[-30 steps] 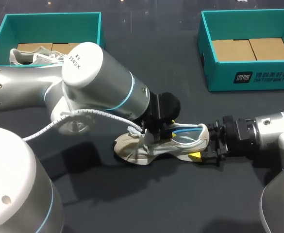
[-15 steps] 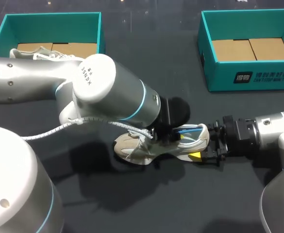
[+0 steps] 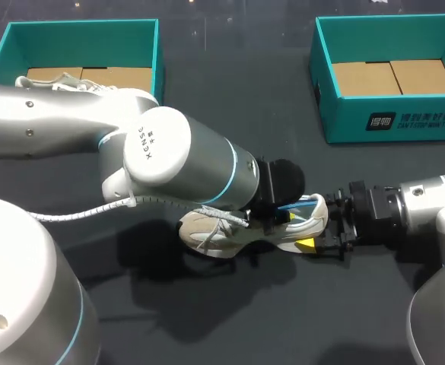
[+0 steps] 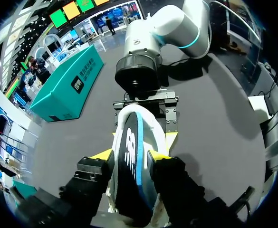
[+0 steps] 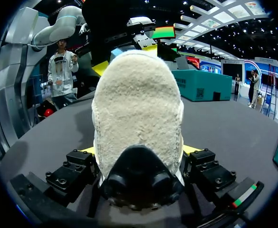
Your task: Take the shoe out of the shoebox, open the shoe tongue, remove and reinsert the insole, then place the shoe into the shoebox
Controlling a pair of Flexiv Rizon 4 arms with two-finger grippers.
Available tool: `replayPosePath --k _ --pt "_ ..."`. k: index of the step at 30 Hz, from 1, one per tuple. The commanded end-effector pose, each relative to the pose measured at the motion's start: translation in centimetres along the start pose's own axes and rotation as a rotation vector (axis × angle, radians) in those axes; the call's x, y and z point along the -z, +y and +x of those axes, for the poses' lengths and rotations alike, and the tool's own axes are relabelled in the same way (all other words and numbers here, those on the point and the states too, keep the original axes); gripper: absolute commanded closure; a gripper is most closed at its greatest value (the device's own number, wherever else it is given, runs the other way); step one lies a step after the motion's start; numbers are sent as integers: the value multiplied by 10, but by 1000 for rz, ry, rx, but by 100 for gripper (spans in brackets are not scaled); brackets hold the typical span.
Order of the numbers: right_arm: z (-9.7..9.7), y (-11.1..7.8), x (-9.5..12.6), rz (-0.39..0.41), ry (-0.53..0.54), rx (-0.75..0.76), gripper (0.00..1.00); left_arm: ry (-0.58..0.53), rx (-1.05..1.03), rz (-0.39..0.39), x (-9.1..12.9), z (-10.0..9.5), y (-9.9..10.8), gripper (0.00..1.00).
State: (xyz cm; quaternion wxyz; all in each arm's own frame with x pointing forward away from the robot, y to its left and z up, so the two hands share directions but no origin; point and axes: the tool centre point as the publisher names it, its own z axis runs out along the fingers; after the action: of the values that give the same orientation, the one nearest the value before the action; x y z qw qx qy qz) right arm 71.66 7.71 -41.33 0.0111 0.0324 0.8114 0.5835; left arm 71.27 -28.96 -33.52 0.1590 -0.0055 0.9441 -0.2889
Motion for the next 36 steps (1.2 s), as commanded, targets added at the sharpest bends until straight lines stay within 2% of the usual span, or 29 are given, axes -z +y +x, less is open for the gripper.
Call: replayPosePath --k 1,7,9,13,15,21,27,36 --pt "1 1 0 5 0 -1 100 -5 4 12 -12 1 -1 55" --pt "1 1 0 5 0 -1 100 -3 13 29 -17 0 1 60" --pt "1 1 0 5 0 -1 100 -4 18 31 -18 -1 1 66" --pt "1 1 0 5 0 -1 100 -8 27 33 -20 -4 1 85" --pt "1 1 0 5 0 -1 100 -9 31 33 -20 -6 1 100" --pt "1 1 0 5 0 -1 100 32 52 63 -15 -11 -6 100" --pt "1 1 0 5 0 -1 100 96 78 93 -2 -17 -24 100" --pt "1 1 0 5 0 -1 100 259 106 220 30 -28 -56 100"
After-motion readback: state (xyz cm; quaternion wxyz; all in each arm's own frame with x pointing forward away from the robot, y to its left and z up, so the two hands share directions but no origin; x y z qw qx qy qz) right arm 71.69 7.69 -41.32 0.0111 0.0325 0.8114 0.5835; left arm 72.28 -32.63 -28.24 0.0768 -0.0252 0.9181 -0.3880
